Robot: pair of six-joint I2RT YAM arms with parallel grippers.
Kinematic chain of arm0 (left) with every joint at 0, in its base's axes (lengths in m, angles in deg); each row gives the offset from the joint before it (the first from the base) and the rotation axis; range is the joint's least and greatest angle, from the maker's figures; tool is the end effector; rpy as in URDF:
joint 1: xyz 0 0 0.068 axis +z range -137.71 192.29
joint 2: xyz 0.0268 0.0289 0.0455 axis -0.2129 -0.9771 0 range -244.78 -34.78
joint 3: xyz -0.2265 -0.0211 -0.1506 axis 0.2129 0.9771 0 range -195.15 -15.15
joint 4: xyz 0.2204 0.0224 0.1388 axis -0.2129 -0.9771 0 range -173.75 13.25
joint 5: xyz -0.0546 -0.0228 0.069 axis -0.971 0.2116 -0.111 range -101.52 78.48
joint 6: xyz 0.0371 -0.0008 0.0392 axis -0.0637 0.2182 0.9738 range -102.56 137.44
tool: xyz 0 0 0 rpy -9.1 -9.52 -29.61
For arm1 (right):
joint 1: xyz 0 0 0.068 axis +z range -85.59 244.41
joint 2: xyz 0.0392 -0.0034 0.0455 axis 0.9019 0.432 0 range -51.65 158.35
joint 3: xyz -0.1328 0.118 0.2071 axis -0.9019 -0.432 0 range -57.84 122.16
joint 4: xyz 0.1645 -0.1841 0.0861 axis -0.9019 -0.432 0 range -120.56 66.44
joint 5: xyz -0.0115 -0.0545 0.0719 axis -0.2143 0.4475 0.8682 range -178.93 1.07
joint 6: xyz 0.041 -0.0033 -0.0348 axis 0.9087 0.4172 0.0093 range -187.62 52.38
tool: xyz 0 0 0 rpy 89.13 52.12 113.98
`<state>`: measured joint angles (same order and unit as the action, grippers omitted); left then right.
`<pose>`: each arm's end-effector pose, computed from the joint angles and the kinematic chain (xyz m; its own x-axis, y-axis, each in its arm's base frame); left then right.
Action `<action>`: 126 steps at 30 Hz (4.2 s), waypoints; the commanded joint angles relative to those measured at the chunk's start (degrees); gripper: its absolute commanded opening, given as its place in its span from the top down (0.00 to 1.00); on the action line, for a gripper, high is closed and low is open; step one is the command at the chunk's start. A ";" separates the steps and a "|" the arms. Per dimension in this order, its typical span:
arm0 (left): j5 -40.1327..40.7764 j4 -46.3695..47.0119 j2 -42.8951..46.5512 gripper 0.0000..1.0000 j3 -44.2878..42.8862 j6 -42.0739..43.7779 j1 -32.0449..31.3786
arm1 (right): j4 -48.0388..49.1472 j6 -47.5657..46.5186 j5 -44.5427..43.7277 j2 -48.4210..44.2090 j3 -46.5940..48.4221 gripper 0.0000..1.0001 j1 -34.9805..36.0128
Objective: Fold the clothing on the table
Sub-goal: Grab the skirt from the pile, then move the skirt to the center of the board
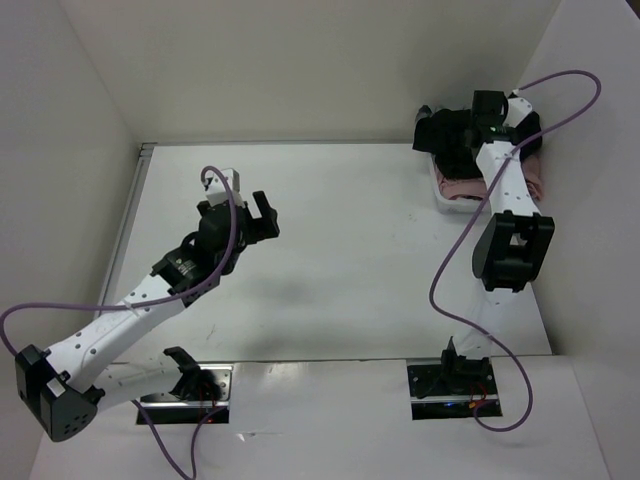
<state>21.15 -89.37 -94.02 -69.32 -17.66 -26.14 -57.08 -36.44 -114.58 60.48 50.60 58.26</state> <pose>0.1948 -0.1300 0.3468 -0.2641 -0.4083 -0.8738 -0.0383 0.9097 -0.4135 0.4481 -0.0638 0.3381 -0.2870 0.5003 -0.8169 0.6871 0.7018 0.1883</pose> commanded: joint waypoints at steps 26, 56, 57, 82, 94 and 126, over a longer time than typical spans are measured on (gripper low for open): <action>0.38 2.25 1.05 0.00 -0.58 -0.77 -0.15 | -11.48 -4.20 -8.89 -3.77 -0.85 0.06 7.38; 2.05 0.58 -3.24 0.00 -1.11 -1.82 -0.15 | -5.86 -9.29 25.99 -46.90 -9.70 1.00 23.20; 2.05 0.58 -3.25 0.00 -1.11 -1.82 -0.15 | -5.86 -8.77 26.00 -50.92 -11.31 1.00 23.20; -20.96 -6.52 -11.59 0.38 -1.98 -5.07 -1.63 | -8.05 -0.86 35.05 -33.75 -41.20 0.13 30.31; -27.66 -19.88 -14.85 0.12 1.70 -10.08 -10.08 | -7.44 -3.32 33.13 -22.05 -39.80 0.14 32.70; -33.19 -15.85 -18.45 1.00 4.16 -12.90 -14.30 | -4.36 -6.92 28.81 -5.53 -36.99 0.60 33.31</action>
<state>-11.44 -106.79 -113.10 -65.39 -29.48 -40.15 -63.18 -42.39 -86.45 54.69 13.99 90.91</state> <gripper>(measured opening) 0.003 0.440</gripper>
